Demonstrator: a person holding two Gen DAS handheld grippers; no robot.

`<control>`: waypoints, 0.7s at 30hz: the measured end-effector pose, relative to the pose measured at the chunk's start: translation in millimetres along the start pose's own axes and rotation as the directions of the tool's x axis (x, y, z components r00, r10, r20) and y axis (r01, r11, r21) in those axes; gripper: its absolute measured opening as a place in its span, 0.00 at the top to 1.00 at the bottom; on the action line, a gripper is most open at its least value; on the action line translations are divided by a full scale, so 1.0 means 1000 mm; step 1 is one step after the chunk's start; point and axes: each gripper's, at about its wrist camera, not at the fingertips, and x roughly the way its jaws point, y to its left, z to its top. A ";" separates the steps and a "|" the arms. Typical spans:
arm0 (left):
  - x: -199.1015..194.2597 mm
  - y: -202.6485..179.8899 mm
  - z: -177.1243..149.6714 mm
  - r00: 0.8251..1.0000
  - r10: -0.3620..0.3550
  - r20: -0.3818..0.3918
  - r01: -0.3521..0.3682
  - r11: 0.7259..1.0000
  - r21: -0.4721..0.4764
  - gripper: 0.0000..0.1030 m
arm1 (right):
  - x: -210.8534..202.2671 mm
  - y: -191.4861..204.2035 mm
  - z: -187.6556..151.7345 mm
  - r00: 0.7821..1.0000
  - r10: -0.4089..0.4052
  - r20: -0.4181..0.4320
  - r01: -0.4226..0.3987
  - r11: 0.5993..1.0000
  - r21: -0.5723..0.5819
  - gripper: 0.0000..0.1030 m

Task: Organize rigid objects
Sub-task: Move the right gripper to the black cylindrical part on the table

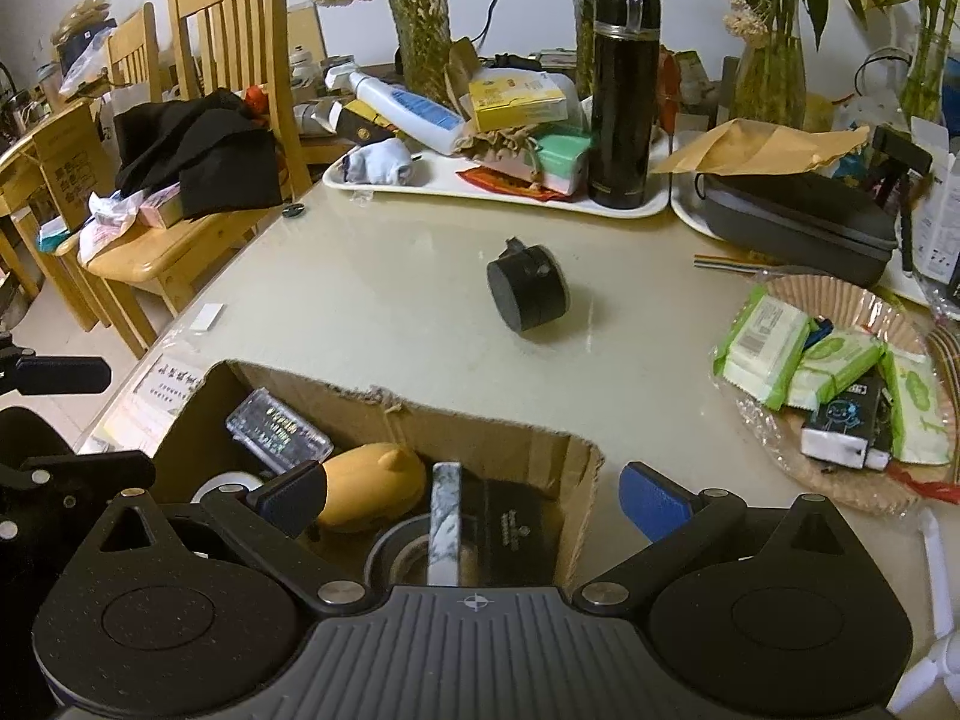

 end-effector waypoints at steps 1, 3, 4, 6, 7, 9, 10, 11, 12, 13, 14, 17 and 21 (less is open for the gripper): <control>0.001 0.000 0.001 1.000 -0.002 0.001 0.002 1.000 0.001 0.27 | 0.001 -0.001 0.001 1.000 -0.001 0.001 0.001 1.000 -0.001 0.00; 0.002 0.001 0.002 1.000 -0.004 0.002 0.004 1.000 0.004 0.27 | 0.003 -0.003 0.004 1.000 0.000 0.000 0.000 1.000 -0.007 0.00; 0.003 0.001 0.002 1.000 -0.004 0.003 0.004 1.000 0.004 0.27 | 0.004 -0.005 0.006 1.000 -0.002 -0.001 0.002 1.000 -0.009 0.00; 0.004 0.001 0.003 1.000 -0.005 0.002 0.005 1.000 0.004 0.27 | 0.006 -0.007 0.009 1.000 -0.003 0.000 0.003 1.000 -0.011 0.00; 0.004 0.001 0.003 1.000 -0.005 0.002 0.005 1.000 0.004 0.27 | 0.007 -0.008 0.010 1.000 -0.002 0.002 0.002 1.000 -0.012 0.00; 0.006 0.002 0.004 1.000 -0.005 0.002 0.005 1.000 0.004 0.27 | 0.011 -0.010 0.014 1.000 0.001 0.004 -0.001 1.000 -0.018 0.00; 0.005 0.002 0.004 1.000 -0.005 0.002 0.005 1.000 0.004 0.27 | 0.014 -0.010 0.016 1.000 0.003 0.005 -0.003 1.000 -0.022 0.00; 0.005 0.002 0.004 1.000 -0.005 0.002 0.005 1.000 0.004 0.27 | 0.017 -0.011 0.019 1.000 0.007 0.004 -0.007 1.000 -0.029 0.00; 0.006 0.002 0.004 1.000 -0.005 0.003 0.005 1.000 0.004 0.27 | 0.020 -0.011 0.021 1.000 0.009 0.003 -0.009 0.999 -0.035 0.00; 0.006 0.003 0.005 1.000 -0.004 0.004 0.004 1.000 0.002 0.27 | 0.023 -0.011 0.023 1.000 0.011 0.002 -0.011 0.999 -0.044 0.00; 0.007 0.004 0.006 1.000 -0.005 0.004 0.005 1.000 0.000 0.27 | 0.026 -0.010 0.025 1.000 0.013 0.002 -0.013 0.998 -0.055 0.00; 0.009 0.008 0.010 1.000 -0.007 0.007 0.007 1.000 -0.005 0.27 | 0.035 -0.010 0.032 1.000 0.012 -0.002 -0.012 0.996 -0.085 0.00; 0.012 0.010 0.014 1.000 -0.008 0.008 0.008 1.000 -0.008 0.27 | 0.046 -0.013 0.039 1.000 0.014 -0.009 -0.015 0.996 -0.090 0.00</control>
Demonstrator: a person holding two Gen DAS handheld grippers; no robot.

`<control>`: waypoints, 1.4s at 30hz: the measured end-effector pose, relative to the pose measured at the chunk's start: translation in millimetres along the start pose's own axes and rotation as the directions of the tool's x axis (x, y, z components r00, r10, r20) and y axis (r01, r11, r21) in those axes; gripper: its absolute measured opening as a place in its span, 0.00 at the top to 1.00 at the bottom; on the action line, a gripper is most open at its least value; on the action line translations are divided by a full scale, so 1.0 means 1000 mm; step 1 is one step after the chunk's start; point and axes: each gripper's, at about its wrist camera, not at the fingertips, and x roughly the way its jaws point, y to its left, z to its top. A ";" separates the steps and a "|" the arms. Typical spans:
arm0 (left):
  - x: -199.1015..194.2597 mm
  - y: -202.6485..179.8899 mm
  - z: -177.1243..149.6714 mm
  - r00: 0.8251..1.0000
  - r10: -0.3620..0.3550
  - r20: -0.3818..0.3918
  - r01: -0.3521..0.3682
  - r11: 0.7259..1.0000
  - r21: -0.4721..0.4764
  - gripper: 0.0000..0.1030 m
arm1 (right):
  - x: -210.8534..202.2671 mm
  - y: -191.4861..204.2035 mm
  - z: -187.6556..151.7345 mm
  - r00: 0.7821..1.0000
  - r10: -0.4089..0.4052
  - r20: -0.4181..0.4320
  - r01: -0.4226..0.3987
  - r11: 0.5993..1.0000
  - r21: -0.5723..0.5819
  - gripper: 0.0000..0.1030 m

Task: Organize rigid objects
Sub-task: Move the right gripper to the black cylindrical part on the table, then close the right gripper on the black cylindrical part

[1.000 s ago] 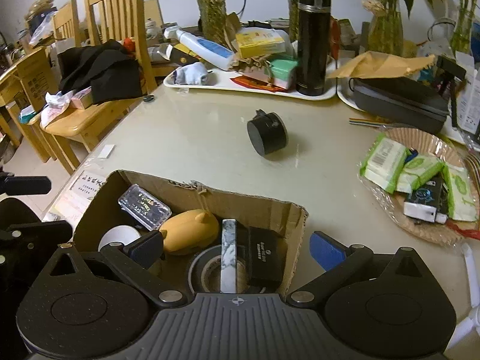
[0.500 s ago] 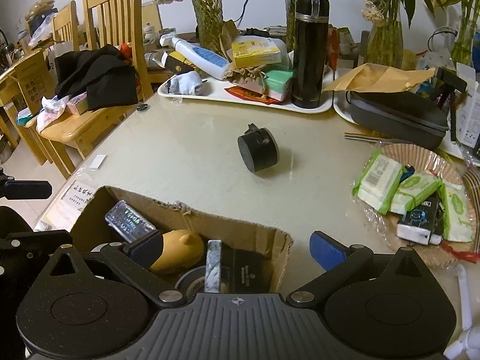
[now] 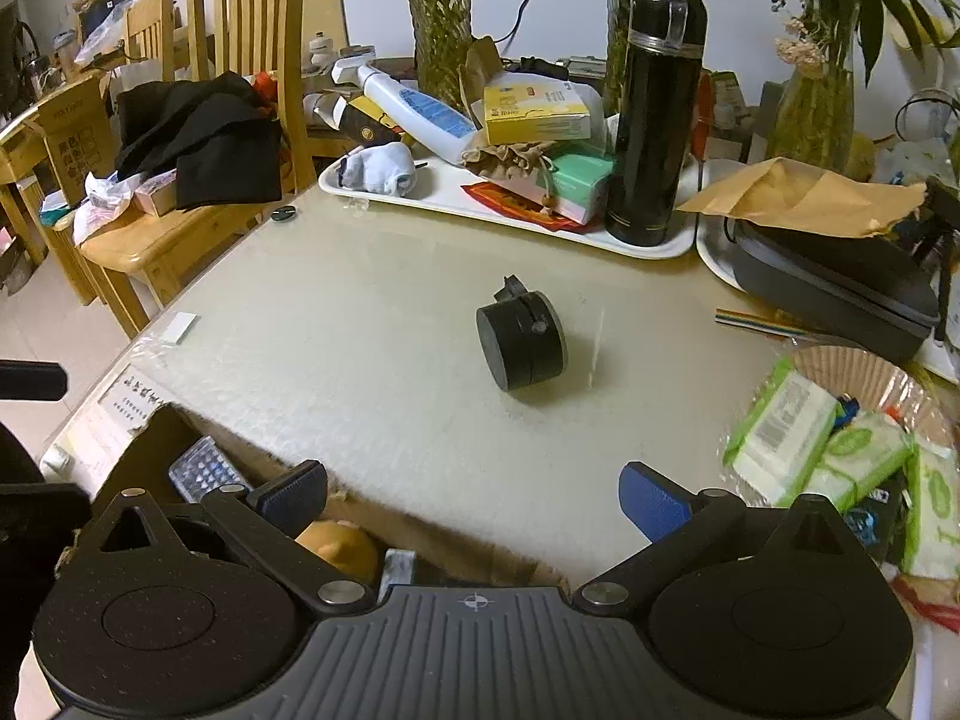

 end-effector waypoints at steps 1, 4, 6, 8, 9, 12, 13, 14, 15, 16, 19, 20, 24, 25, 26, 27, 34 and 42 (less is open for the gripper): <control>0.001 0.001 0.001 1.000 -0.001 0.000 0.001 1.000 0.000 0.27 | 0.003 -0.001 0.002 1.000 -0.001 -0.002 0.001 1.000 -0.002 0.00; 0.004 0.003 0.002 1.000 -0.001 0.000 0.001 1.000 -0.005 0.27 | 0.011 -0.004 0.007 1.000 0.004 -0.005 -0.004 1.000 -0.007 0.01; 0.005 0.004 0.002 1.000 -0.001 -0.002 0.001 1.000 -0.009 0.27 | 0.016 -0.006 0.010 1.000 0.011 -0.007 -0.011 1.000 -0.012 0.01; 0.007 0.005 0.003 1.000 -0.004 -0.005 0.004 1.000 -0.011 0.27 | 0.022 -0.006 0.014 1.000 0.015 -0.009 -0.015 1.000 -0.019 0.01; 0.008 0.005 0.003 1.000 -0.006 -0.006 0.006 1.000 -0.013 0.27 | 0.025 -0.007 0.016 1.000 0.018 -0.011 -0.018 1.000 -0.023 0.02; 0.010 0.007 0.003 1.000 -0.012 -0.010 0.012 1.000 -0.017 0.27 | 0.034 -0.008 0.021 1.000 0.023 -0.018 -0.023 0.999 -0.035 0.06; 0.011 0.007 0.003 1.000 -0.015 -0.010 0.015 1.000 -0.020 0.27 | 0.037 -0.008 0.022 1.000 0.022 -0.022 -0.023 0.999 -0.036 0.06; 0.011 0.008 0.004 1.000 -0.017 -0.011 0.017 1.000 -0.022 0.27 | 0.041 -0.009 0.024 1.000 0.019 -0.024 -0.020 0.999 -0.036 0.07; 0.012 0.008 0.004 1.000 -0.019 -0.011 0.019 0.999 -0.026 0.27 | 0.044 -0.010 0.026 1.000 0.016 -0.025 -0.017 0.999 -0.035 0.07; 0.013 0.009 0.004 1.000 -0.021 -0.011 0.021 0.999 -0.028 0.27 | 0.047 -0.011 0.028 1.000 0.017 -0.025 -0.018 0.999 -0.034 0.08; 0.016 0.010 0.004 1.000 -0.026 -0.015 0.026 0.999 -0.035 0.27 | 0.057 -0.014 0.034 1.000 0.018 -0.025 -0.019 0.999 -0.038 0.10; 0.018 0.010 0.004 0.999 -0.027 -0.018 0.026 0.999 -0.038 0.27 | 0.061 -0.015 0.036 1.000 0.017 -0.025 -0.018 0.999 -0.043 0.11; 0.021 0.013 0.004 0.999 -0.031 -0.024 0.030 0.998 -0.050 0.27 | 0.074 -0.020 0.043 0.999 0.031 -0.030 -0.033 0.998 -0.053 0.14; 0.021 0.014 0.004 0.999 -0.033 -0.024 0.031 0.998 -0.052 0.27 | 0.077 -0.021 0.044 0.999 0.033 -0.030 -0.034 0.998 -0.055 0.15; 0.021 0.015 0.004 0.999 -0.033 -0.024 0.032 0.998 -0.054 0.27 | 0.080 -0.022 0.046 0.999 0.035 -0.031 -0.037 0.998 -0.059 0.17; 0.021 0.015 0.005 0.999 -0.032 -0.025 0.031 0.998 -0.055 0.27 | 0.083 -0.023 0.047 0.999 0.037 -0.032 -0.039 0.997 -0.063 0.19; 0.025 0.022 0.006 0.999 -0.025 -0.029 0.022 0.997 -0.074 0.27 | 0.105 -0.026 0.059 0.997 0.055 -0.052 -0.060 0.994 -0.094 0.30; 0.029 0.024 0.009 0.999 -0.024 -0.032 0.021 0.997 -0.080 0.27 | 0.126 -0.021 0.067 0.996 0.023 -0.091 -0.035 0.991 -0.131 0.51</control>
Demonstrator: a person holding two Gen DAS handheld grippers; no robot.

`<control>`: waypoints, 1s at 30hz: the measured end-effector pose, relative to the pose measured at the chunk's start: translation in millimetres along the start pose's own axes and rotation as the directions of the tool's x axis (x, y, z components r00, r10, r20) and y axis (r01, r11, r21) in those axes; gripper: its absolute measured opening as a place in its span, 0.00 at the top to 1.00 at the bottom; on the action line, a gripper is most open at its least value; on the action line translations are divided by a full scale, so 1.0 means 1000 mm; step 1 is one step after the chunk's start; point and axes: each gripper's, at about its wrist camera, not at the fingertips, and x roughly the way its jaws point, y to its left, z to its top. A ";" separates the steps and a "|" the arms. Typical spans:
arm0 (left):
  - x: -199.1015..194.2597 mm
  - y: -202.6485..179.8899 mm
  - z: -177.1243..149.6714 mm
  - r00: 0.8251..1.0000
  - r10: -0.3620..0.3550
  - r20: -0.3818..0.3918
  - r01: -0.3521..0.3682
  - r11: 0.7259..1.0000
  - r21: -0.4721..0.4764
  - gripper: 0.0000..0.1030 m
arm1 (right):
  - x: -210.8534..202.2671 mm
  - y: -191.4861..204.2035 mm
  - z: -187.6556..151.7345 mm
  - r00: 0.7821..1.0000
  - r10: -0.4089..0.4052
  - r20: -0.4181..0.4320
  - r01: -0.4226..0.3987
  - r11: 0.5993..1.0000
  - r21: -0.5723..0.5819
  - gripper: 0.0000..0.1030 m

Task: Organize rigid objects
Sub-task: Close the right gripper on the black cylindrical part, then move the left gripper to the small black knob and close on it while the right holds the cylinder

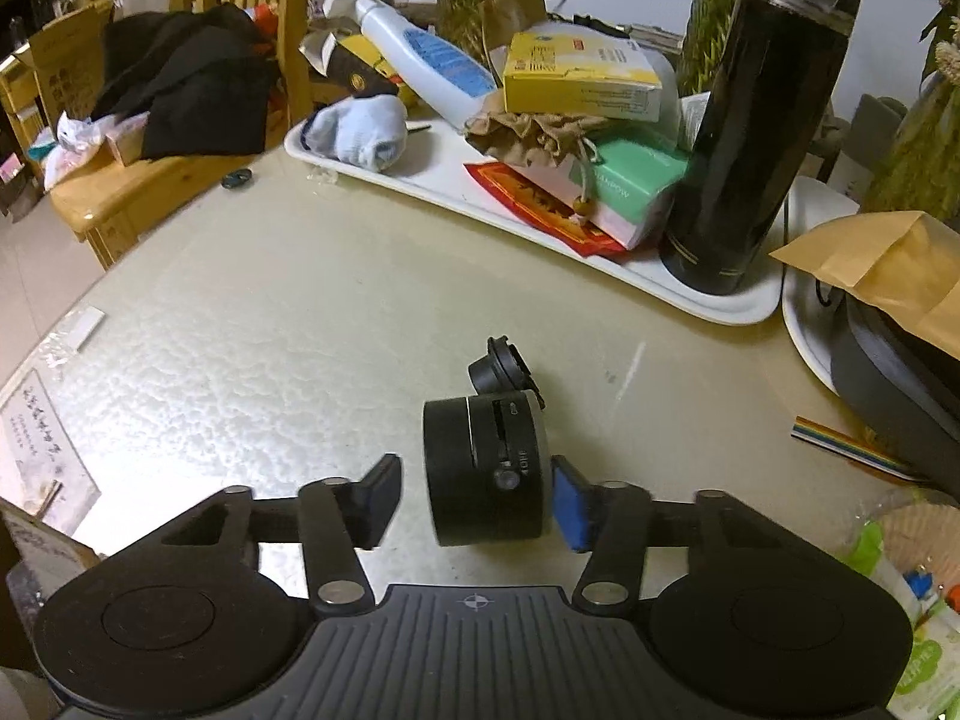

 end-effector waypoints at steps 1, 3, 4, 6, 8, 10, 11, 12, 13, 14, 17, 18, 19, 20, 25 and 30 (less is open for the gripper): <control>0.000 0.000 0.000 1.000 0.000 0.000 0.000 1.000 0.000 0.27 | 0.002 -0.001 0.000 1.000 0.001 -0.005 -0.001 1.000 0.001 0.51; 0.001 0.001 0.001 1.000 0.002 -0.001 -0.002 1.000 -0.001 0.27 | 0.006 -0.002 -0.001 1.000 -0.003 -0.015 0.003 1.000 0.001 0.56; 0.001 0.001 0.001 1.000 0.002 -0.001 -0.002 1.000 -0.002 0.27 | 0.007 -0.002 -0.002 1.000 -0.008 -0.018 0.008 1.000 0.004 0.57; 0.001 0.001 0.001 1.000 -0.001 0.000 0.001 1.000 -0.005 0.27 | 0.008 -0.003 -0.002 1.000 -0.007 -0.018 0.007 1.000 0.008 0.58; 0.001 0.000 0.001 1.000 -0.001 0.001 0.001 1.000 -0.002 0.27 | 0.008 -0.004 -0.002 1.000 -0.010 -0.022 0.010 1.000 0.018 0.58; 0.001 0.000 0.001 1.000 0.002 0.003 -0.002 1.000 0.000 0.27 | 0.006 -0.004 -0.003 1.000 -0.013 -0.025 0.014 0.999 0.034 0.58; 0.000 0.000 0.001 1.000 0.003 0.003 -0.003 1.000 -0.001 0.27 | 0.005 -0.006 -0.004 1.000 -0.011 -0.027 0.012 0.999 0.048 0.58; 0.000 0.000 0.001 1.000 0.003 0.004 -0.003 1.000 -0.002 0.27 | 0.004 -0.007 -0.005 0.999 -0.008 -0.031 0.010 0.998 0.061 0.58; 0.000 0.000 0.001 1.000 0.003 0.005 -0.003 1.000 -0.002 0.27 | 0.003 -0.009 -0.006 0.999 -0.007 -0.036 0.010 0.997 0.071 0.58; 0.000 0.001 0.001 1.000 0.004 0.005 -0.004 1.000 -0.002 0.27 | 0.000 -0.010 -0.006 0.999 -0.008 -0.038 0.011 0.997 0.076 0.58; 0.000 0.000 0.002 1.000 0.007 0.009 -0.007 1.000 0.000 0.27 | -0.010 -0.015 -0.009 0.999 -0.018 -0.033 0.021 0.996 0.092 0.58; 0.000 0.000 0.002 1.000 0.008 0.010 -0.008 1.000 0.000 0.27 | -0.014 -0.017 -0.010 0.999 -0.019 -0.029 0.022 0.995 0.099 0.58; -0.001 -0.001 0.002 1.000 0.009 0.011 -0.009 1.000 -0.001 0.27 | -0.019 -0.018 -0.011 1.000 -0.018 -0.024 0.021 0.994 0.107 0.58; -0.001 -0.001 0.003 1.000 0.008 0.012 -0.008 1.000 -0.001 0.27 | -0.025 -0.020 -0.011 1.000 -0.014 -0.017 0.016 0.993 0.115 0.58; -0.003 -0.002 0.005 1.000 0.007 0.026 -0.007 1.000 0.005 0.27 | -0.053 -0.025 -0.015 1.000 0.027 0.009 -0.028 0.986 0.163 0.58; -0.004 -0.004 0.009 0.999 0.003 0.037 -0.004 1.000 0.017 0.27 | -0.088 -0.020 -0.023 0.998 0.031 0.055 -0.040 0.985 0.167 0.58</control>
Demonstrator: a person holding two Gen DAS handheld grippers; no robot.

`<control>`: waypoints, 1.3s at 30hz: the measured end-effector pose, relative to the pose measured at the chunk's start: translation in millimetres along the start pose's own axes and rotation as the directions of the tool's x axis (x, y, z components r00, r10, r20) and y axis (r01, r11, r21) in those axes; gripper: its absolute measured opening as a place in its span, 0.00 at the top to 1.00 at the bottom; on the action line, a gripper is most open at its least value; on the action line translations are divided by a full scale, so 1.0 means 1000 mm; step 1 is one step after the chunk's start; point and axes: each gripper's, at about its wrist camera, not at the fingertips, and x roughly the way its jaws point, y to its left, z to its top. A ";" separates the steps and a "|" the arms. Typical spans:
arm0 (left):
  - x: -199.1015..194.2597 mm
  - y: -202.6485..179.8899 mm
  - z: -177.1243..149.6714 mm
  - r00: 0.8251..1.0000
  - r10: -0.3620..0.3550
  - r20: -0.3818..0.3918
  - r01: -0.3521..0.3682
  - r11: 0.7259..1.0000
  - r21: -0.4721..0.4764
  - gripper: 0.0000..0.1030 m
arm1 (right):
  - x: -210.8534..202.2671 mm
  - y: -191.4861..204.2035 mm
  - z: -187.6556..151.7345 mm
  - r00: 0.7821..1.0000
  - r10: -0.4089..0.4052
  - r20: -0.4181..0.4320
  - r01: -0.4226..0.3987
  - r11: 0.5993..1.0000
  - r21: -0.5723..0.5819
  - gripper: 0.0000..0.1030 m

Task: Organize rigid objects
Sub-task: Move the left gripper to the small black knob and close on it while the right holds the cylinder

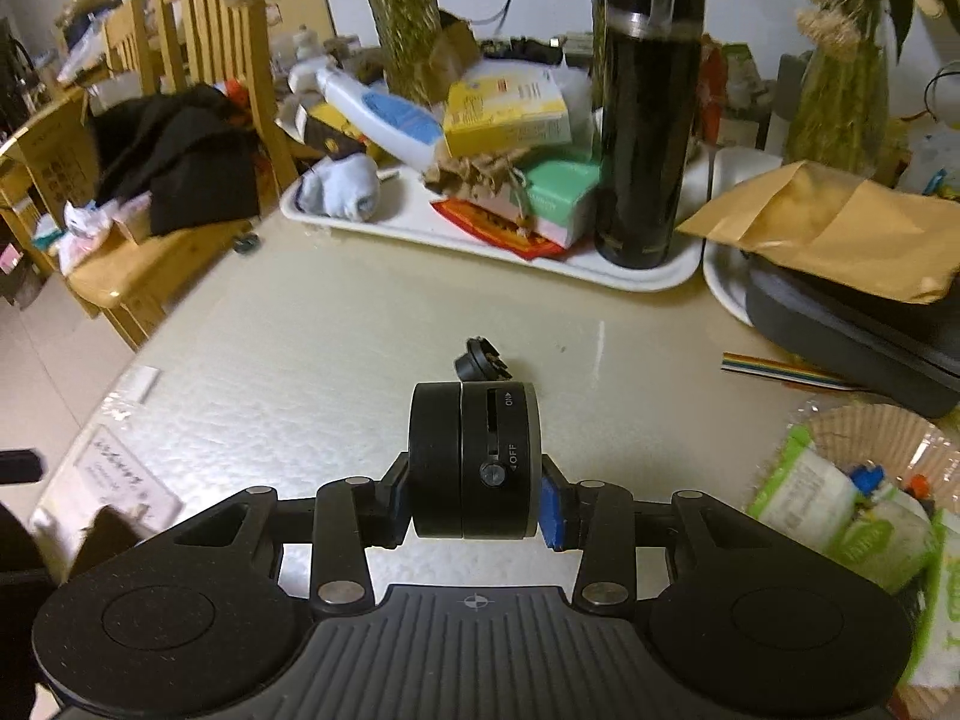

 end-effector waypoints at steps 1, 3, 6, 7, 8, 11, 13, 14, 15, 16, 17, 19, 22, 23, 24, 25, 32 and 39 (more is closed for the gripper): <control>0.000 -0.001 0.001 1.000 -0.003 0.005 0.003 1.000 0.004 0.27 | -0.006 0.001 -0.002 1.000 -0.002 0.008 0.002 1.000 0.001 0.58; 0.000 -0.002 0.003 1.000 -0.005 0.012 0.005 1.000 0.012 0.27 | -0.018 0.000 -0.008 1.000 -0.008 0.020 0.008 1.000 0.006 0.58; 0.003 -0.005 0.007 1.000 -0.002 0.018 0.002 1.000 0.022 0.27 | -0.034 -0.002 -0.018 1.000 -0.013 0.027 0.013 0.999 0.031 0.58; 0.003 -0.005 0.008 1.000 -0.002 0.020 0.002 1.000 0.025 0.27 | -0.038 -0.004 -0.021 1.000 -0.012 0.026 0.011 0.999 0.041 0.58; 0.004 -0.006 0.009 1.000 -0.003 0.022 0.002 1.000 0.029 0.27 | -0.044 -0.005 -0.025 1.000 -0.012 0.027 0.011 0.999 0.049 0.58; 0.009 -0.009 0.013 1.000 -0.003 0.023 0.002 0.999 0.042 0.28 | -0.058 -0.005 -0.036 0.999 -0.023 0.034 0.021 0.998 0.061 0.58; 0.013 -0.012 0.016 1.000 -0.003 0.025 0.002 0.999 0.052 0.28 | -0.065 -0.005 -0.041 0.999 -0.026 0.039 0.023 0.997 0.068 0.58; 0.015 -0.013 0.017 1.000 -0.003 0.025 0.001 0.998 0.057 0.28 | -0.068 -0.004 -0.044 0.999 -0.028 0.043 0.025 0.997 0.071 0.58; 0.017 -0.014 0.019 1.000 -0.003 0.027 0.001 0.998 0.062 0.28 | -0.070 -0.004 -0.046 0.999 -0.031 0.044 0.028 0.997 0.072 0.58; 0.020 -0.015 0.020 1.000 0.000 0.027 -0.002 0.998 0.066 0.28 | -0.072 -0.003 -0.047 0.998 -0.034 0.044 0.031 0.997 0.070 0.58; 0.023 -0.016 0.022 1.000 0.002 0.027 -0.003 0.998 0.069 0.28 | -0.073 -0.002 -0.049 0.998 -0.037 0.045 0.034 0.997 0.067 0.58; 0.028 -0.018 0.025 1.000 0.004 0.029 -0.006 0.997 0.073 0.28 | -0.074 -0.002 -0.050 0.998 -0.040 0.048 0.038 0.998 0.060 0.58; 0.037 -0.020 0.032 1.000 0.004 0.031 -0.007 0.997 0.074 0.28 | -0.075 -0.004 -0.050 0.998 -0.042 0.053 0.038 0.997 0.064 0.58; 0.041 -0.021 0.035 0.999 0.005 0.032 -0.008 0.997 0.076 0.28 | -0.075 -0.006 -0.050 0.998 -0.043 0.053 0.039 0.997 0.069 0.58; 0.044 -0.021 0.038 0.999 0.005 0.034 -0.008 0.997 0.079 0.28 | -0.075 -0.007 -0.050 0.998 -0.044 0.054 0.040 0.997 0.073 0.58; 0.049 -0.022 0.040 0.999 0.003 0.036 -0.006 0.997 0.082 0.28 | -0.075 -0.008 -0.050 0.997 -0.045 0.055 0.040 0.996 0.078 0.58; 0.079 -0.026 0.056 0.999 -0.023 0.037 0.019 0.995 0.093 0.28 | -0.076 -0.021 -0.055 0.998 -0.048 0.038 0.044 0.993 0.107 0.58; 0.119 -0.019 0.075 0.998 -0.061 -0.012 0.061 0.998 -0.015 0.28 | -0.076 -0.025 -0.057 0.999 -0.042 0.032 0.038 0.992 0.123 0.58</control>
